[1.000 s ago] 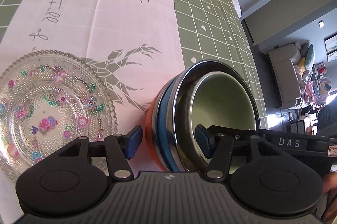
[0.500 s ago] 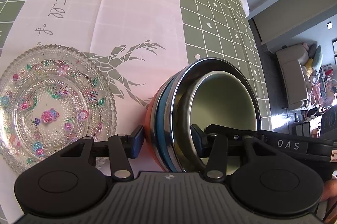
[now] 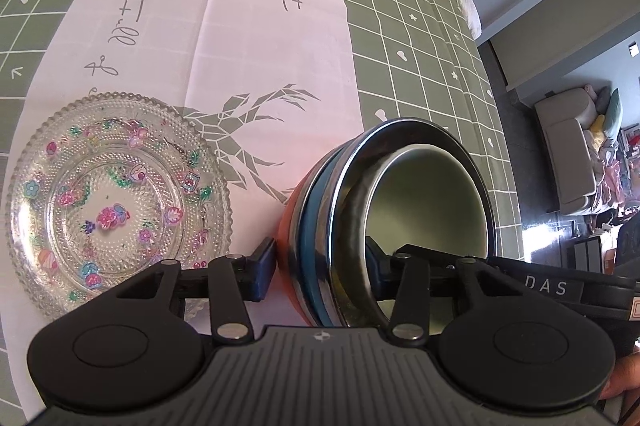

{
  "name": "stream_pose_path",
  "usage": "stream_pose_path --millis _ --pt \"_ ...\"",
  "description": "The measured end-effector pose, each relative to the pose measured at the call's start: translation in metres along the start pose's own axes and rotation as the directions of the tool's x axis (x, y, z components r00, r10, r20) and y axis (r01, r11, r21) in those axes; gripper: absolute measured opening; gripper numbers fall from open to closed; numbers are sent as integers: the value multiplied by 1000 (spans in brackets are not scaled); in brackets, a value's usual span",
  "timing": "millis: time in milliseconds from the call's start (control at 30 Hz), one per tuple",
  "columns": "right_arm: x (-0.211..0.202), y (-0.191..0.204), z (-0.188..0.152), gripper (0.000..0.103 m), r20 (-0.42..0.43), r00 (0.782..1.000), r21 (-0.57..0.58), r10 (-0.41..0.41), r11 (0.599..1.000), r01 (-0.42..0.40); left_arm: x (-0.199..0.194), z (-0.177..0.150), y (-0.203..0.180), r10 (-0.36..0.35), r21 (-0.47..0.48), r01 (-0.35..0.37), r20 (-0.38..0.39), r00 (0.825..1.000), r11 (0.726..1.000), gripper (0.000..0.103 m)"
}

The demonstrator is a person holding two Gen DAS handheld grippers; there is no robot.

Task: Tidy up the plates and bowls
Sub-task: 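Lift the nested bowl stack with the left gripper and carry it over the glass plates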

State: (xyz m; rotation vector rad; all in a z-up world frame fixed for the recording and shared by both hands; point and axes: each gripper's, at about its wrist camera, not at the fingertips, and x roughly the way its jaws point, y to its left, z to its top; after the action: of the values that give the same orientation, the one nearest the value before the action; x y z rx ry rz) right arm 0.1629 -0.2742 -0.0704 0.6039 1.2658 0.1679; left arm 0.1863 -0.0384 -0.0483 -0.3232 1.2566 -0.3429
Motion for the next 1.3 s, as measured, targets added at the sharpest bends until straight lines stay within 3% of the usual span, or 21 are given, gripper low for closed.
stream_pose_path --millis 367,700,1033,1300 --pt "-21 23 -12 36 41 999 -39 8 999 -6 -33 -6 1 -3 13 3 54 999 1000 49" --pt "-36 69 -23 34 76 996 -113 36 993 -27 -79 -9 19 12 5 -13 122 992 1000 49" --pt "-19 132 -28 32 50 996 -207 68 977 -57 -121 -6 64 64 -80 -51 171 983 995 49" --pt "12 161 -27 31 -19 998 -254 61 965 -64 -122 -3 101 90 -152 -66 154 984 986 49"
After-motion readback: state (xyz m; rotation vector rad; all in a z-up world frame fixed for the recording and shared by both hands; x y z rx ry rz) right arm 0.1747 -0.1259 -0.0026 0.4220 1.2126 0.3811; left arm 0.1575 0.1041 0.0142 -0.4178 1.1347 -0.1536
